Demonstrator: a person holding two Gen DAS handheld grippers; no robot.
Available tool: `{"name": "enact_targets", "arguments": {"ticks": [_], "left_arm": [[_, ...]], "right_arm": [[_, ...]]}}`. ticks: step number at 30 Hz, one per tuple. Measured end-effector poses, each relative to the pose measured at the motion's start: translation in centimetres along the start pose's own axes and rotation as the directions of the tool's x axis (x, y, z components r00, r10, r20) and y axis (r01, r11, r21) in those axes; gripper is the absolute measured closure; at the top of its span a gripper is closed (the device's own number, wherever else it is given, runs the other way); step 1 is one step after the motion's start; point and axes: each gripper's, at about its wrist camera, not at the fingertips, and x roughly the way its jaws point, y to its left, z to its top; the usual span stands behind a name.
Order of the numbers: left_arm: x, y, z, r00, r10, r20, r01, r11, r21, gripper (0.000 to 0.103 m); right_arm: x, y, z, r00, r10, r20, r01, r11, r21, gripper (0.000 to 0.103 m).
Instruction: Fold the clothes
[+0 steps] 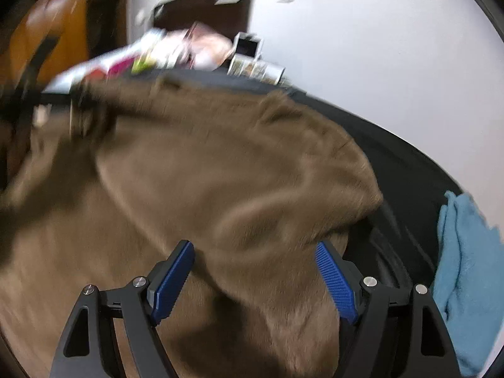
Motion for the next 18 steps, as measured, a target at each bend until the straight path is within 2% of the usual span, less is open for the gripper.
{"name": "enact_targets", "arguments": {"ticks": [2,4,5,8,11,12,15,18], "left_arm": [[0.6,-0.3,0.2,0.999,0.027,-0.017,-0.027,1.0,0.016,0.026],[0.9,-0.1,0.4,0.998,0.048,-0.027,-0.048,0.999,0.014,0.026],[0.9,0.2,0.4,0.998,0.056,-0.026,-0.055,0.998,0.005,0.026],[0.7,1.2,0.4,0.997,0.078,-0.025,-0.078,0.997,-0.023,0.026],[0.6,2.0,0.1,0.994,0.105,-0.031,-0.106,0.994,-0.028,0.026],[0.5,2.2,-0.1,0.993,0.108,-0.037,-0.109,0.994,-0.029,0.026],[-0.3,2.4,-0.9,0.996,0.076,-0.036,-0.077,0.996,-0.034,0.026],[-1.6,2.2,-1.9,0.999,0.032,-0.027,-0.033,0.999,-0.036,0.026]], "right_arm": [[0.4,-0.6,-1.0,0.999,-0.05,-0.014,0.05,0.999,0.005,0.021],[0.2,-2.6,-1.2,0.993,-0.116,-0.011,0.117,0.989,0.092,0.021],[0.0,-3.8,-1.3,0.986,-0.165,-0.006,0.164,0.976,0.14,0.021],[-1.0,-7.1,-2.0,0.974,-0.225,-0.012,0.219,0.935,0.278,0.021],[-1.5,-9.2,-3.2,0.959,-0.278,-0.05,0.278,0.9,0.337,0.021],[-1.6,-9.8,-3.5,0.958,-0.28,-0.056,0.282,0.893,0.35,0.021],[-3.1,-10.0,-3.6,0.972,-0.236,0.004,0.213,0.887,0.41,0.021],[-4.6,-7.8,-1.6,0.982,-0.165,0.095,0.119,0.921,0.371,0.019]]}}
